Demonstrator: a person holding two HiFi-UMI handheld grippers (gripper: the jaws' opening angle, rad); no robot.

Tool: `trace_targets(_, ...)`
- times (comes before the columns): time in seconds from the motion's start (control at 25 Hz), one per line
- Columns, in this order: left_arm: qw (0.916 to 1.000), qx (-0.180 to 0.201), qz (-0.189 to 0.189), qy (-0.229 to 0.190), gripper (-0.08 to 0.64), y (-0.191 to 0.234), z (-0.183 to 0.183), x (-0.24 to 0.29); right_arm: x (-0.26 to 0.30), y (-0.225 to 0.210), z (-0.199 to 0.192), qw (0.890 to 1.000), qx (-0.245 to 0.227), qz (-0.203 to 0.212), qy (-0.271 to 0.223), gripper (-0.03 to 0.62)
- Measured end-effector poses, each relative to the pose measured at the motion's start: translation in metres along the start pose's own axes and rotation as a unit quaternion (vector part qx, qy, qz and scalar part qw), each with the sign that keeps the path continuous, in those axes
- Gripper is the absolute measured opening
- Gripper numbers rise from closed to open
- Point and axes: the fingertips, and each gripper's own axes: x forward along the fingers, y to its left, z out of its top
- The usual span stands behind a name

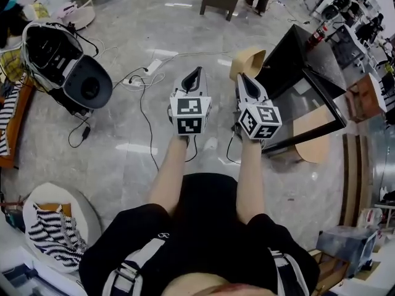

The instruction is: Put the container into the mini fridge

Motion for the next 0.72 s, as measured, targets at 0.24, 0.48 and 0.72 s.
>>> trace_targets(0.24,0.9995,0.016,0.023,0.014,0.006,0.013,-0.012,0.089,0.065,-0.059,-0.022,1.0,0.007,0.009,0.01,0.017)
trace_targets(0.48,0.9988,-0.006,0.033,0.035,0.005,0.015,-0.026,0.225,0.163,-0.157,-0.041,0.999,0.022,0.014,0.036,0.017)
trace_targets(0.72,0.9981,-0.012,0.04,0.045,0.006,0.011,-0.021,0.35,0.249,-0.251,-0.034,0.999,0.035,0.018,0.037,0.017)
